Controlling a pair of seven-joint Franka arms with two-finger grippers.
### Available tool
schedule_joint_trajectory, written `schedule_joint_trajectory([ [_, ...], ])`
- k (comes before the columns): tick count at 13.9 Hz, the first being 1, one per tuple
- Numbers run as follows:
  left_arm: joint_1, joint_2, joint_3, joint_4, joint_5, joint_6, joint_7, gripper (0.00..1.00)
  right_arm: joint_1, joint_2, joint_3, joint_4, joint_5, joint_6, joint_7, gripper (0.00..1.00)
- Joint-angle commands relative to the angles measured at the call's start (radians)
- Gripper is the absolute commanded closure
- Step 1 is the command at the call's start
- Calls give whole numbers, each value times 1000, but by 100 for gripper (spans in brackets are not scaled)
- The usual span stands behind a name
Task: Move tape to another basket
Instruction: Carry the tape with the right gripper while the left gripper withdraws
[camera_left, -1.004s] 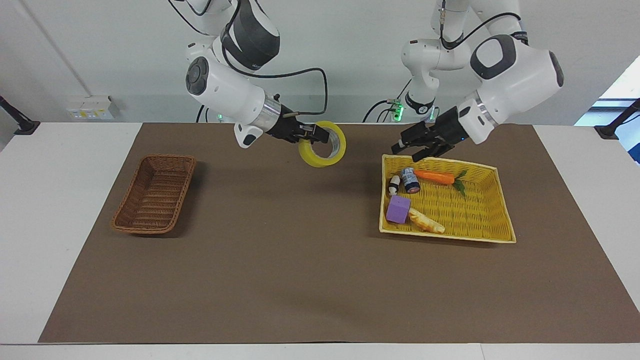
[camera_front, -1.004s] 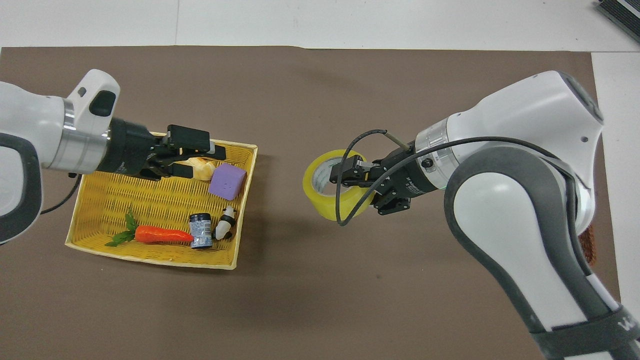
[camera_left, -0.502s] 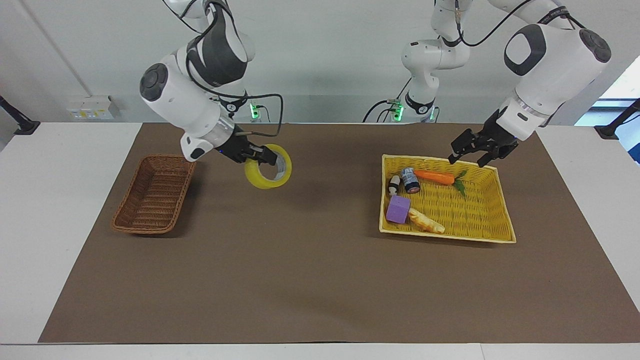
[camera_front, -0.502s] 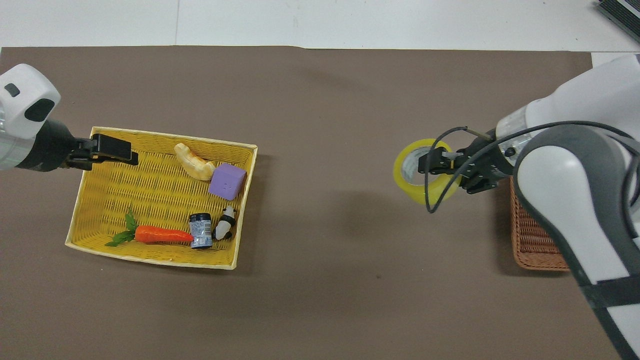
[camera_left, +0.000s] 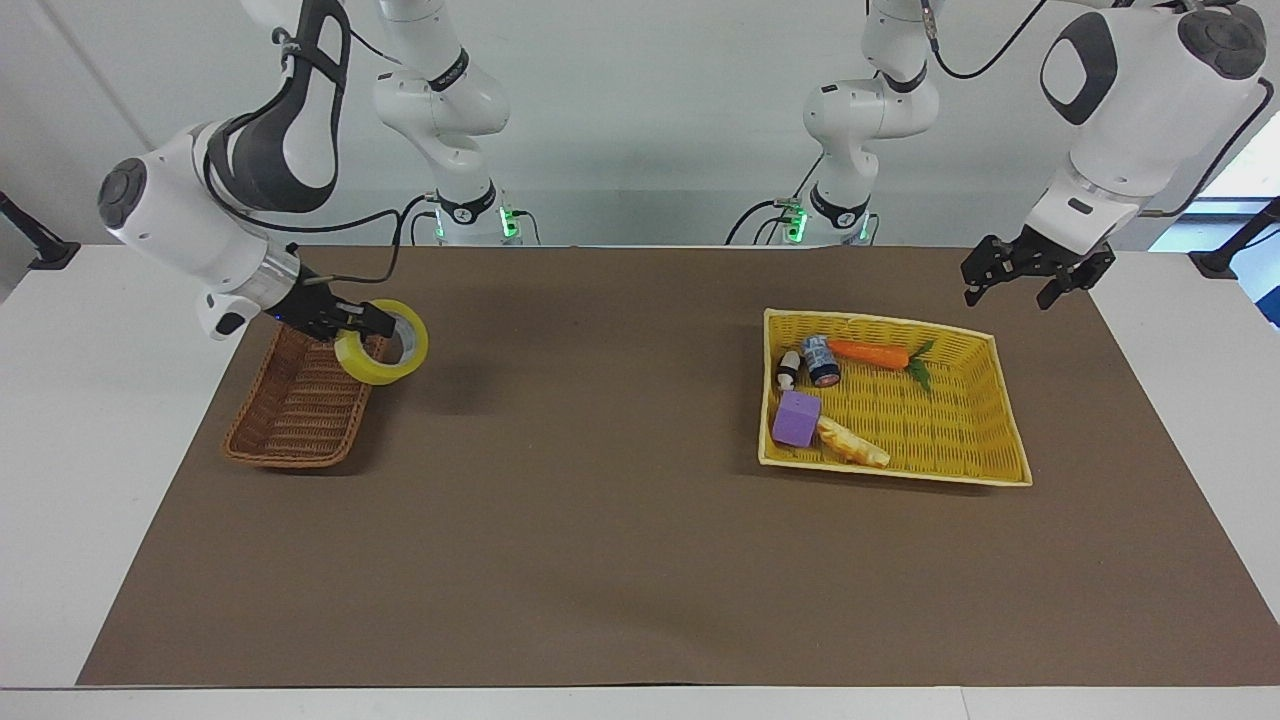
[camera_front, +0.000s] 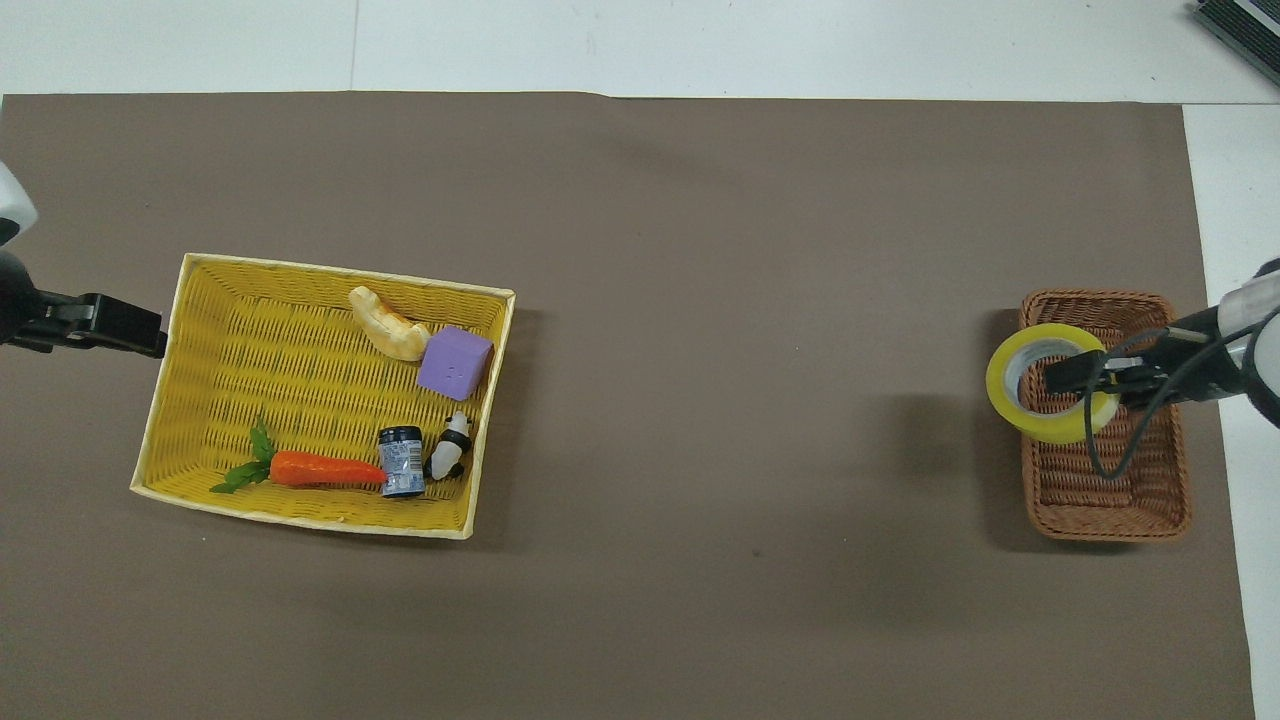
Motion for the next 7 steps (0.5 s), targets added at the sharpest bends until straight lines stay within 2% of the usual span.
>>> schedule_joint_trajectory([
  [1,7,28,-7,105,19,-104,7,0,-97,-10,18,-73,-19,80,-173,100],
  [3,4,17,-7,90,21,-90,19,0,-129,2,18,-95,-19,137,-263,100],
  [7,10,17,-7,86,16,-65,5,0,-148,46,19,-96,-14,197,-271,100],
])
